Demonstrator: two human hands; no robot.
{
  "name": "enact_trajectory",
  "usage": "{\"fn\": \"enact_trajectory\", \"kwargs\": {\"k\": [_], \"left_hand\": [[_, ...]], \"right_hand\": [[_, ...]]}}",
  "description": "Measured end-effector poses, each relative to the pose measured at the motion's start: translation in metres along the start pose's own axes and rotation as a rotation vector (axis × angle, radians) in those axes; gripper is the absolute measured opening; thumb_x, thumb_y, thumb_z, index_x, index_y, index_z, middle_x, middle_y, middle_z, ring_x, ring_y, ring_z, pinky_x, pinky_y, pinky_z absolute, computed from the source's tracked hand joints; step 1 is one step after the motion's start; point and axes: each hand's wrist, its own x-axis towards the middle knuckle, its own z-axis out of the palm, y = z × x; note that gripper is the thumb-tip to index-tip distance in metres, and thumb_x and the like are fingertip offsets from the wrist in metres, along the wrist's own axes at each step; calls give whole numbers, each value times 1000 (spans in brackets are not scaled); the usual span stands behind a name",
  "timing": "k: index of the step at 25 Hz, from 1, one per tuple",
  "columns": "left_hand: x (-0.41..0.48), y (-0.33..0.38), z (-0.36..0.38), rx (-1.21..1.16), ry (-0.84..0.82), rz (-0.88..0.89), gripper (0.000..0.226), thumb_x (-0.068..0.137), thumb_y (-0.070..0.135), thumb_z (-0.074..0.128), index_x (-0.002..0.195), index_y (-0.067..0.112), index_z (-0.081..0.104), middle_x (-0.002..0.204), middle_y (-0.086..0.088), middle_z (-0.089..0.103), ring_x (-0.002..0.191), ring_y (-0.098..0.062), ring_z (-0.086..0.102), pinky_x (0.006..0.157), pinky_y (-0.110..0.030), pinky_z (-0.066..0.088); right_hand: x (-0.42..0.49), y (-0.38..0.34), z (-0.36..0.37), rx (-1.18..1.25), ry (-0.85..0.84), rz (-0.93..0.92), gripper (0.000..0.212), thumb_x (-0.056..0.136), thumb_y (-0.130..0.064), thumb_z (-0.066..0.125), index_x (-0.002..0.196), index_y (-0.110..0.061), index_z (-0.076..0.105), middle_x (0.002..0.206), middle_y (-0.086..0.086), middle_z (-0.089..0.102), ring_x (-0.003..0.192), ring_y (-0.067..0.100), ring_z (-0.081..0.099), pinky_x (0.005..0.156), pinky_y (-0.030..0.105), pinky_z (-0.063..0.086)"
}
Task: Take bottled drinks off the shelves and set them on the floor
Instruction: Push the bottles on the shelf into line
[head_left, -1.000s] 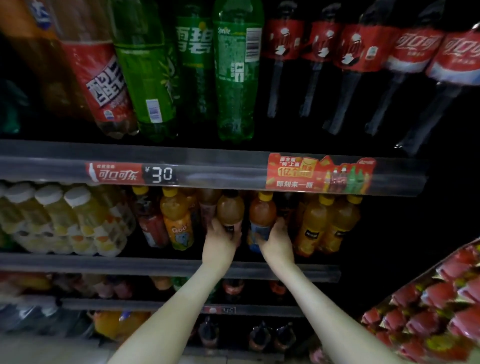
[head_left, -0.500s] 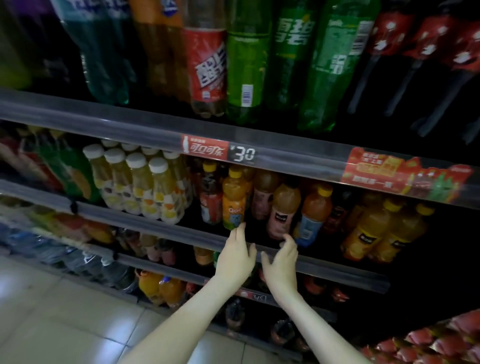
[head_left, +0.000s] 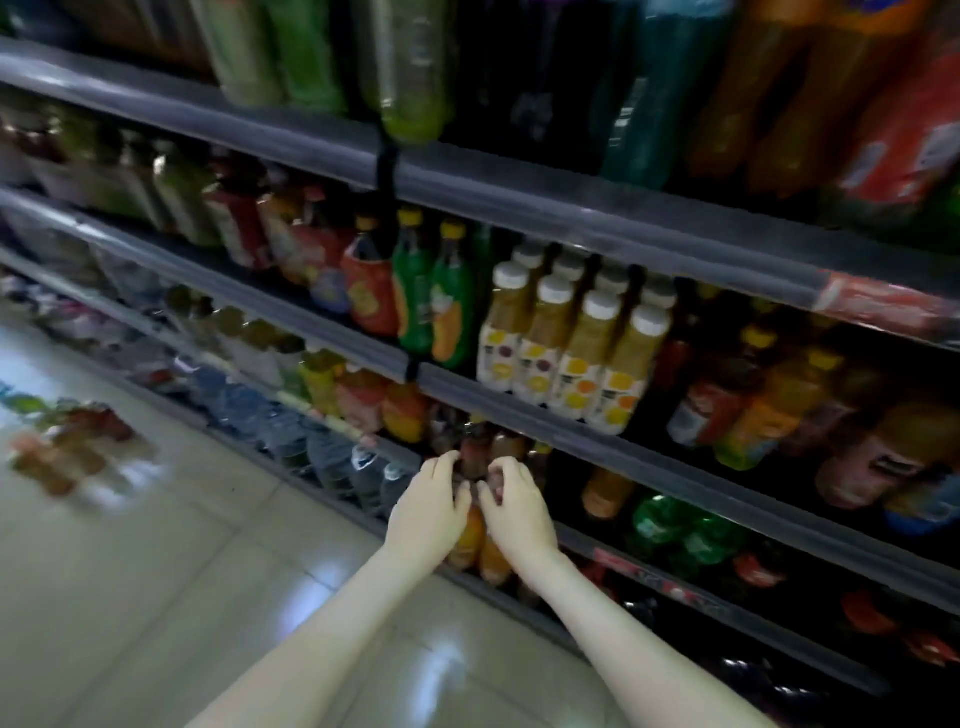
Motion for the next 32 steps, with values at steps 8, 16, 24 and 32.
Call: {"fn": "enact_trajectory", "kwargs": {"k": [8,16,24,32], "left_hand": [[33,-169,-97,-15,100,-241,43,98,28,43,139,19,39,139,-2,45,120,-19,49,84,-29,43],[130,-361,-207,-9,178,-498,46,97,21,41,142,16,36,142,-3,42,124,-22,47,90,-32,43],[179,-587,-348,-46,332,-755,47,94,18,47,140,13,40,140,-7,44,124,-27,46,96,-36,41],[255,-827,-511,5,264,-775,48,94,17,45,141,12,37,138,-6,44,123,-26,45,94,-34,38]], "right_hand": [[76,-123,157,-100,-265,-147,17,98,-25,47,108,-12,53,115,6,55,105,24,53,87,37,44],[215,-264,344,-233,-470,-355,25,100,-25,43,120,-10,50,124,5,53,112,21,50,84,31,42],[307,-451,554,-364,-695,-523,32,99,-25,46,127,-9,45,127,7,49,116,26,50,89,38,45],[406,-618,765,-400,-760,-399,45,98,-19,47,140,-11,36,139,7,44,123,25,47,96,39,44]]}}
